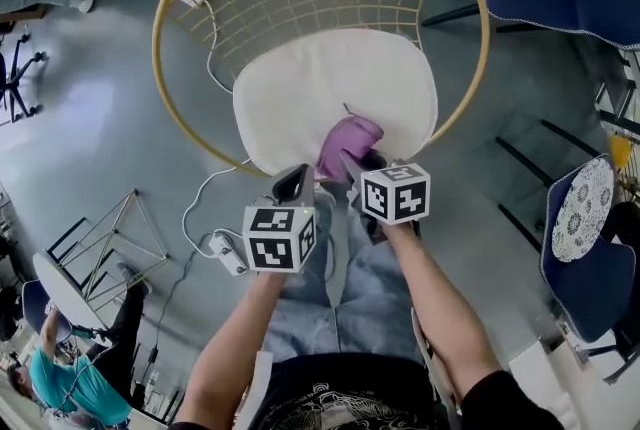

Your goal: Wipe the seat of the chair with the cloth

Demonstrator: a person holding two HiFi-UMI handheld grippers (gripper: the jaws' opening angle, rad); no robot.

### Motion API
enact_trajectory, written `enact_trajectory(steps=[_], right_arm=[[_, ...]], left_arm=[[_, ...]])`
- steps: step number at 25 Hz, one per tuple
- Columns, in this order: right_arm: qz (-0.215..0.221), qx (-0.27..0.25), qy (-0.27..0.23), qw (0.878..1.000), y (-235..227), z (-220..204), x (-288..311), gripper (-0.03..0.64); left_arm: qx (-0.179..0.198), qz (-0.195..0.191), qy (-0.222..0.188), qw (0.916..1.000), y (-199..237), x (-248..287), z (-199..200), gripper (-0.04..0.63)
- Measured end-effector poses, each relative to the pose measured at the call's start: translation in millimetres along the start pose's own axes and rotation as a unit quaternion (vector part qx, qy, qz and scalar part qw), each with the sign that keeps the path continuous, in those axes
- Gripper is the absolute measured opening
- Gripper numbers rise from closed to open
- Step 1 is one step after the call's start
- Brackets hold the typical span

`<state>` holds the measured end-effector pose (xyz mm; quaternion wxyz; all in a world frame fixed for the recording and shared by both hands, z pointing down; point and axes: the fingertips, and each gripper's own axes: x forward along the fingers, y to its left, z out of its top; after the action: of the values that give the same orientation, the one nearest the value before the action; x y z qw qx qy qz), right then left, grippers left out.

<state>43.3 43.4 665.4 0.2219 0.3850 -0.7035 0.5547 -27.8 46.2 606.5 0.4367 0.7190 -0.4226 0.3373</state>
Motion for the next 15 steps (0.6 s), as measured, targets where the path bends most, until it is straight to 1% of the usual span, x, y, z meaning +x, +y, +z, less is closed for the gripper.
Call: enact_trajectory(steps=[4,9,15], right_arm=[[-0.009,-0.001,-0.002,1.000,-45.9,14.7,-25.9,0.061],[-0.027,-0.002,-0.006,1.000,-50.7,21.2,-40.7,0.061],[-0.052,0.005,-0.018,0.998,-84.8,31.5,-74.8,0.061]], left_arm=[[0.001,0.000,0.002,1.0000,-38.5,24.1,11.7,-0.003],[0.004,-0.006,-0.001,1.0000,-43.2,15.6,18.5,-0.003],[0.019,-0.016,-0.011,0.9996,-71.6,17.9,38.9,-0.003]])
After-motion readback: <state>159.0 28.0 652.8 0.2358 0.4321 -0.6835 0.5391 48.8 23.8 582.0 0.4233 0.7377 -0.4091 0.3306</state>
